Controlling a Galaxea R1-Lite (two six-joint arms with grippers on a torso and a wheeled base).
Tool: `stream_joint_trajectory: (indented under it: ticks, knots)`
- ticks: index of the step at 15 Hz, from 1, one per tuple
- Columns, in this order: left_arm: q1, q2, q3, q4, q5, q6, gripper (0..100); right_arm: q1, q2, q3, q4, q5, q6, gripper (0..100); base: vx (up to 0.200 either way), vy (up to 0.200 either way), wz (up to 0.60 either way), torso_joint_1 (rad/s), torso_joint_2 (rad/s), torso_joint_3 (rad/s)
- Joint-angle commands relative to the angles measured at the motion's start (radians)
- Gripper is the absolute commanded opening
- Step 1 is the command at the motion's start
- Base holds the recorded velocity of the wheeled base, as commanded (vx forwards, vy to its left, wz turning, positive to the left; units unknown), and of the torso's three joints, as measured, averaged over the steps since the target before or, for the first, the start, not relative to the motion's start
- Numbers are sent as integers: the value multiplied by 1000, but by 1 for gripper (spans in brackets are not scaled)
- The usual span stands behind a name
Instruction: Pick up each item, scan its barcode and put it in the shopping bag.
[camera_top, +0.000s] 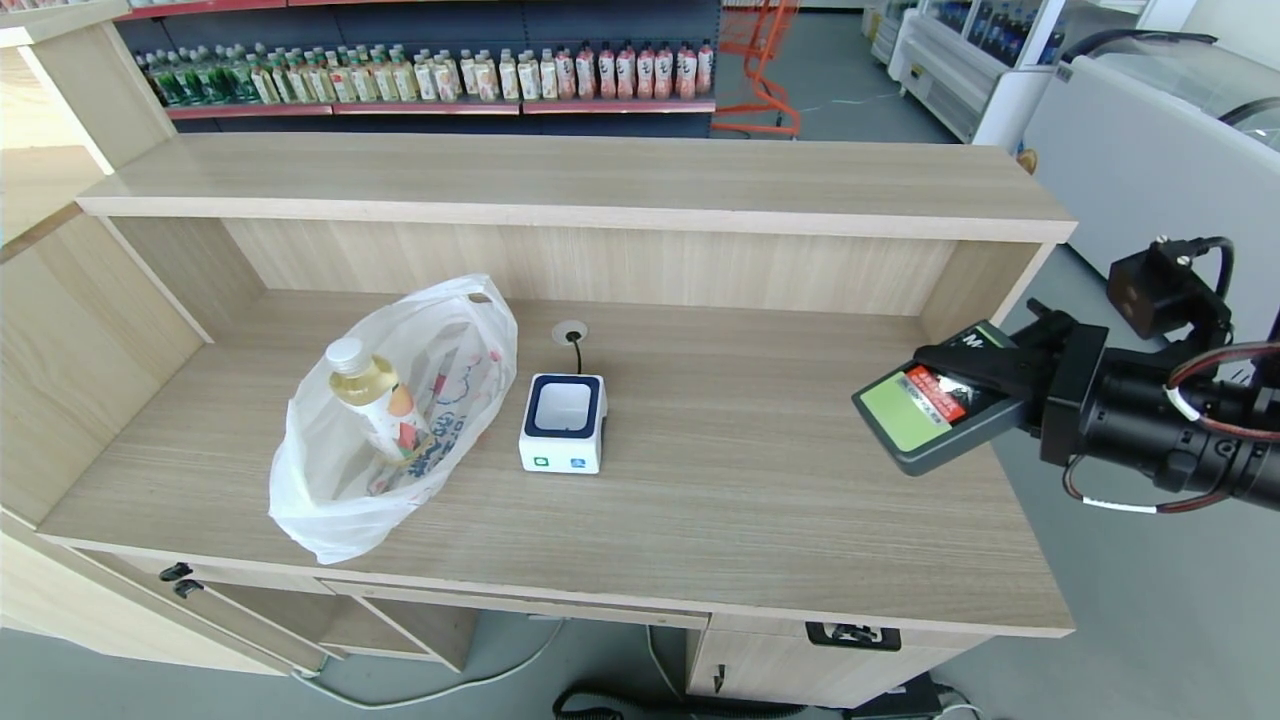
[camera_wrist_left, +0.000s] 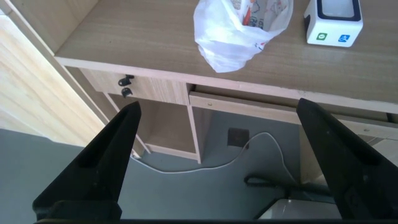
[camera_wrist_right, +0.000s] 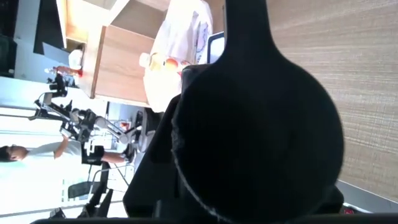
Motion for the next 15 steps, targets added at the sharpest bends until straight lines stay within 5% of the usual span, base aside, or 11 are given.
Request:
stream_joint_trajectory:
  ticks: [1, 13, 15]
  knots:
    - [0, 0, 0, 0, 1, -1, 100, 6, 5, 0, -1, 0, 0, 0, 0, 0, 0, 0, 0, 0]
    - [-1, 0, 0, 0, 1, -1, 100, 11, 24, 0, 1, 0, -42, 0, 0, 200, 0, 2, 3, 4]
    - [0, 0, 0, 0, 1, -1, 100, 11, 24, 9, 2, 0, -56, 0, 0, 0, 0, 0, 0, 0]
